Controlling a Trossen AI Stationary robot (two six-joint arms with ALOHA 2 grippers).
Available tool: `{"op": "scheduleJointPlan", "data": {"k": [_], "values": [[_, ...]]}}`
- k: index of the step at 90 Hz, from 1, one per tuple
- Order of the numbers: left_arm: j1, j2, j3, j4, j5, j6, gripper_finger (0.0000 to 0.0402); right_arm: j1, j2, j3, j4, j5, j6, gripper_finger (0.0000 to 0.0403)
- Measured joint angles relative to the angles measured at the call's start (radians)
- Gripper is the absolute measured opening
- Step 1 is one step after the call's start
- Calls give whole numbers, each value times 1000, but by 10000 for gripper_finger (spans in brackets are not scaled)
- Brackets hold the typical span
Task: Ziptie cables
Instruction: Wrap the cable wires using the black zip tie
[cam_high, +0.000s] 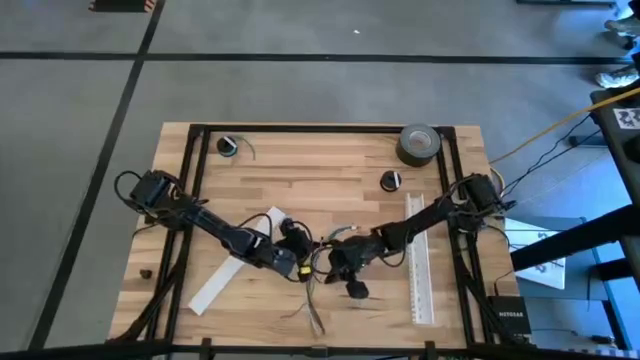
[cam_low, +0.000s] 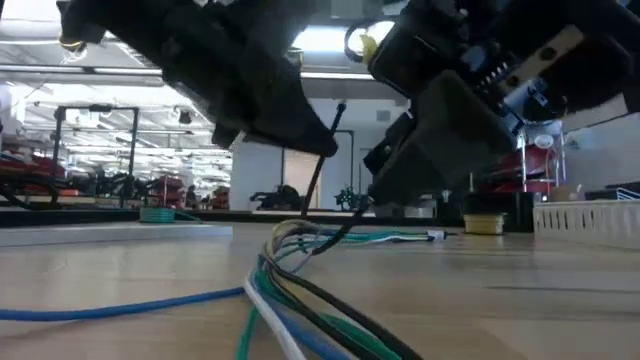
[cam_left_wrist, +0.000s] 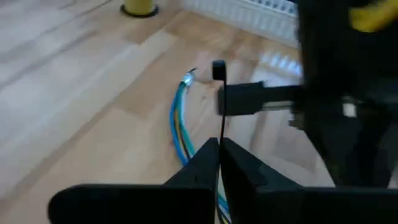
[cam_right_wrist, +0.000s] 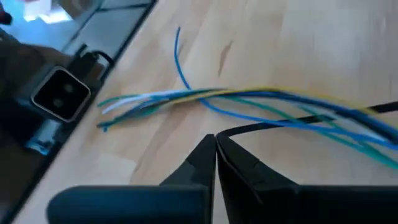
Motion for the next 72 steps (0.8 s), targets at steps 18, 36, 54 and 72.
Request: {"op": "scheduleJointPlan", "data": {"k": [18, 36, 54, 72], "values": [[-9, 0, 7, -24, 17, 19, 0, -5, -1, 0, -1, 4, 10, 0], [-29, 0, 8, -76, 42, 18, 0, -16, -1, 0, -21, 4, 15, 0], [-37, 0, 8, -86, 41, 16, 0, -20, -2, 1, 80, 110, -23, 0], [-37, 0, 8, -91, 26, -3, 0, -17, 5, 2, 209, 177, -38, 0]]}}
